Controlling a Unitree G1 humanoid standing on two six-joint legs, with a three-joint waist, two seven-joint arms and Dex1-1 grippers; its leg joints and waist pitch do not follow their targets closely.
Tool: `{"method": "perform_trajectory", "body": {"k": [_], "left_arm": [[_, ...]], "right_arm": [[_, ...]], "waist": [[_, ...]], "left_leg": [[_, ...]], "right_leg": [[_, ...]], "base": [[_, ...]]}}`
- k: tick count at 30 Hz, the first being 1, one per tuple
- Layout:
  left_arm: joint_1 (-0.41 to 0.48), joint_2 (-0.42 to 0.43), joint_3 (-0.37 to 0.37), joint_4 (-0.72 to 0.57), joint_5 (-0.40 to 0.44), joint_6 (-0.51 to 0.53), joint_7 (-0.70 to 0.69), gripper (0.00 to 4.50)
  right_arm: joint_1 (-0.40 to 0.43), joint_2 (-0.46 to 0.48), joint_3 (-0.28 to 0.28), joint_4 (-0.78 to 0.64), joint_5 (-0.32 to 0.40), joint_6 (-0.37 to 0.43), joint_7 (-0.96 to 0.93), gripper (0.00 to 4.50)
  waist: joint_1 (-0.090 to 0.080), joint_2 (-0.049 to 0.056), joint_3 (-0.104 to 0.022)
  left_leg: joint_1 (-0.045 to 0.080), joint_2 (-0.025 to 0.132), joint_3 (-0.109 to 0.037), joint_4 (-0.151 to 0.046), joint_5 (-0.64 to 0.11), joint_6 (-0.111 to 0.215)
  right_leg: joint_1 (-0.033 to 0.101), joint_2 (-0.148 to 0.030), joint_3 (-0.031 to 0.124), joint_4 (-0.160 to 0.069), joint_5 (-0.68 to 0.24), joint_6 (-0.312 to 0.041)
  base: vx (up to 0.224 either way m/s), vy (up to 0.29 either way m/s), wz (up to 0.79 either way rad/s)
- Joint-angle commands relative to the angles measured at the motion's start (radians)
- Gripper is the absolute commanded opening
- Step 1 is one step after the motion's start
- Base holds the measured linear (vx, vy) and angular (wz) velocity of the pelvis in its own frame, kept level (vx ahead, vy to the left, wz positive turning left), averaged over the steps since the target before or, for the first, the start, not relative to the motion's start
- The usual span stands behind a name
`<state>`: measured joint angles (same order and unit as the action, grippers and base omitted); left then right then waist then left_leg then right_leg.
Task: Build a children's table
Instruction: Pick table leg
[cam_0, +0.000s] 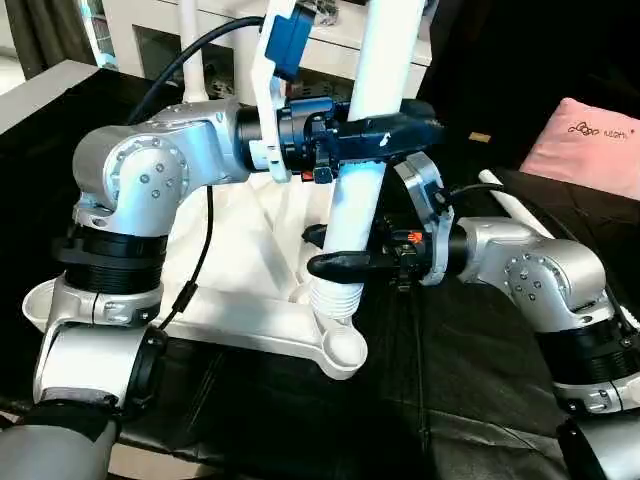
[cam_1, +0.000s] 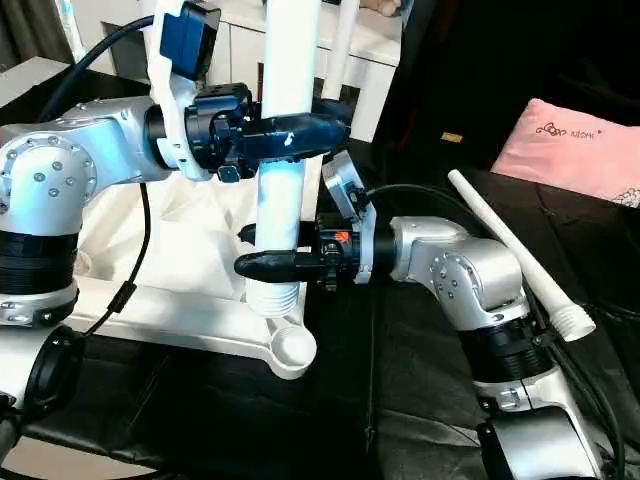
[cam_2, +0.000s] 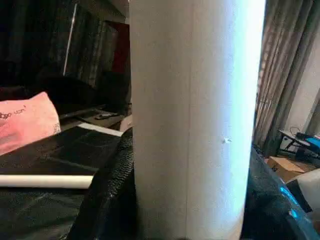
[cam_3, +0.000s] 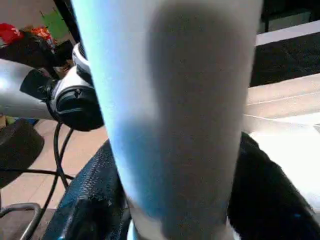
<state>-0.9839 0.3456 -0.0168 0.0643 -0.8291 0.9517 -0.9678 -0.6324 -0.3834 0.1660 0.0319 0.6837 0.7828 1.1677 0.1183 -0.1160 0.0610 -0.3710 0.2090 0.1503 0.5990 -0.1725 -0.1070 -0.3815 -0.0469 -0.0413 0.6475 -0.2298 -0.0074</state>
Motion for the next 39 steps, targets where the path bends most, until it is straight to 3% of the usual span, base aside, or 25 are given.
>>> {"method": "perform_trajectory", "body": {"k": [1, 7, 20, 23, 29, 31, 33, 36, 39], "left_arm": [[-0.024, -0.005, -0.015, 0.001, 0.005, -0.014, -0.01, 1.8], [-0.032, -0.01, -0.011, 0.012, 0.011, -0.019, -0.006, 1.8], [-0.052, -0.032, 0.014, 0.024, 0.011, -0.038, 0.011, 1.8], [-0.061, -0.058, 0.049, 0.037, -0.018, -0.02, 0.05, 2.5], [-0.085, -0.151, 0.14, 0.053, -0.058, -0.029, 0.225, 2.94], [-0.083, -0.166, 0.15, 0.048, -0.062, -0.04, 0.244, 3.01], [-0.081, -0.201, 0.177, 0.046, -0.067, -0.075, 0.292, 3.33], [-0.088, -0.252, 0.231, 0.063, -0.083, -0.133, 0.348, 3.38], [-0.103, -0.319, 0.324, 0.07, -0.121, -0.232, 0.417, 3.78]], "right_arm": [[-0.003, -0.008, -0.008, 0.001, 0.004, 0.01, 0.011, 2.35], [-0.001, -0.012, 0.001, 0.006, -0.003, 0.008, 0.016, 2.03], [-0.003, 0.006, -0.007, 0.025, -0.016, -0.004, 0.006, 1.99], [0.0, 0.016, -0.011, 0.028, -0.015, -0.009, -0.003, 1.99], [0.01, 0.054, -0.035, 0.038, -0.012, -0.031, -0.046, 1.94], [0.013, 0.064, -0.042, 0.04, -0.01, -0.035, -0.059, 1.94], [0.018, 0.085, -0.059, 0.043, -0.005, -0.046, -0.082, 1.94], [0.02, 0.112, -0.081, 0.048, 0.001, -0.056, -0.112, 1.94], [0.018, 0.151, -0.115, 0.066, 0.004, -0.08, -0.166, 1.93]], "waist": [[0.004, 0.01, -0.073], [0.006, 0.011, -0.074], [0.007, 0.012, -0.075], [0.01, 0.015, -0.075], [0.021, 0.014, -0.074], [0.025, 0.018, -0.074], [0.027, 0.016, -0.075], [0.03, 0.015, -0.076], [0.028, 0.013, -0.075]], "left_leg": [[0.011, 0.014, 0.013, -0.059, -0.015, -0.021], [0.011, 0.013, 0.012, -0.058, -0.012, -0.02], [0.011, 0.014, 0.012, -0.058, -0.017, -0.02], [0.012, 0.014, 0.012, -0.058, -0.026, -0.02], [0.011, 0.014, 0.012, -0.056, -0.044, -0.022], [0.012, 0.015, 0.01, -0.058, -0.042, -0.025], [0.013, 0.015, 0.01, -0.058, -0.044, -0.026], [0.01, 0.013, 0.01, -0.057, -0.043, -0.025], [0.01, 0.014, 0.01, -0.058, -0.058, -0.026]], "right_leg": [[0.06, -0.075, 0.037, -0.056, 0.096, -0.209], [0.061, -0.075, 0.037, -0.056, 0.105, -0.211], [0.061, -0.076, 0.036, -0.055, 0.114, -0.219], [0.061, -0.077, 0.036, -0.055, 0.117, -0.226], [0.062, -0.078, 0.036, -0.058, 0.11, -0.234], [0.061, -0.078, 0.036, -0.057, 0.108, -0.231], [0.06, -0.076, 0.035, -0.058, 0.116, -0.228], [0.063, -0.077, 0.034, -0.059, 0.125, -0.229], [0.064, -0.078, 0.034, -0.063, 0.104, -0.225]], "base": [[0.0, 0.0, 0.0], [0.0, 0.0, 0.0], [0.0, 0.0, 0.0], [0.0, 0.0, 0.0], [0.0, 0.0, 0.0], [0.0, 0.0, 0.0], [0.0, 0.0, 0.0], [0.0, 0.0, 0.0], [0.0, 0.0, 0.0]]}}
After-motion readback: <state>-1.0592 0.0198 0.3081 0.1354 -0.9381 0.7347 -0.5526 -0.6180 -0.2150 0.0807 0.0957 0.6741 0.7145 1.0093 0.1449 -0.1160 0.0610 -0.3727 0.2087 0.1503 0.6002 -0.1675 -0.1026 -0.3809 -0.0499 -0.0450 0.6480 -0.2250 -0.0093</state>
